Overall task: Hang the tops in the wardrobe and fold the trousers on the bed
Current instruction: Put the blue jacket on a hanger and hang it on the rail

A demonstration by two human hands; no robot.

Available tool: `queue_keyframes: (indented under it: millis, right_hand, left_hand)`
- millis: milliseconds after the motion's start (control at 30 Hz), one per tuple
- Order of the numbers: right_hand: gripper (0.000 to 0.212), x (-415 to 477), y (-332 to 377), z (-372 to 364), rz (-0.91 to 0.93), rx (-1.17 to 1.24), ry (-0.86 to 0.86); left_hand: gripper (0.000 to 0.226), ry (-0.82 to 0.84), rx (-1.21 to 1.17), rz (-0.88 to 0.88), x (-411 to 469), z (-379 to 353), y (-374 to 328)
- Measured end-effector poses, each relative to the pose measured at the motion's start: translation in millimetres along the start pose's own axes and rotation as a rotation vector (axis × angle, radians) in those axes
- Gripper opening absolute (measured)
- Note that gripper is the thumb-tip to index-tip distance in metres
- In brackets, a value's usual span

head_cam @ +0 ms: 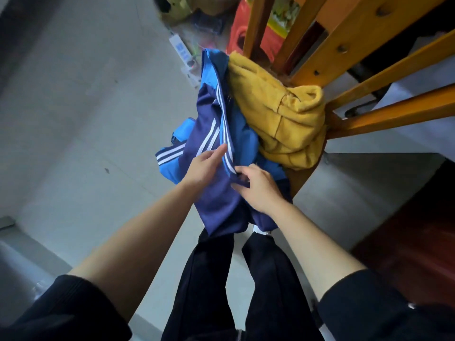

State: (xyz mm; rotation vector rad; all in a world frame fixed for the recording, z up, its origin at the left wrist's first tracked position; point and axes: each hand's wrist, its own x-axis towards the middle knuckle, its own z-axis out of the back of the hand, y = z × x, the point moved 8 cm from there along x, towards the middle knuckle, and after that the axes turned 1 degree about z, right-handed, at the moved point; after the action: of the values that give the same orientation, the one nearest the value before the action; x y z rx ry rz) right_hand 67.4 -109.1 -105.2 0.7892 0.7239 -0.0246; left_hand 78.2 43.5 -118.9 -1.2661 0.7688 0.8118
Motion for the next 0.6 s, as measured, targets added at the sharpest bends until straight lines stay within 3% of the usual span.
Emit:
queue_keyframes:
  millis: [100, 300, 400, 500, 600]
  right_hand:
    - [0.028, -8.4, 2.6, -1.6, -0.051, 0.139, 0.087]
    - [0.050, -22.2, -8.5, 18.8, -0.220, 0.317, 0.231]
    - [0.051, -32.4, -6.3, 32.9, -0.237, 0.255, 0.298]
    - [0.058, -42.7, 6.4, 68.2, -0.194, 0.068, 0.155]
    - [0.072, -53.5, 58.9, 117.5, -0.080, -0.057, -0.052]
  left_hand:
    - [0.014, -0.106, -0.156, 0.011, -2.8, 4.7, -18.7]
    - [0.021, -0.021, -0.488, 0.102, -43.7, 7.6, -39.3]
    - [0.015, -0.032, -0.481, 0.074, -73.2, 14.4, -53.9]
    - [0.015, -0.105, -0.405, -0.032, -113.4, 31.7, -86.2]
    - [0.024, -0.103, -0.137, -0.239, -164.3, 45.8, -135.5]
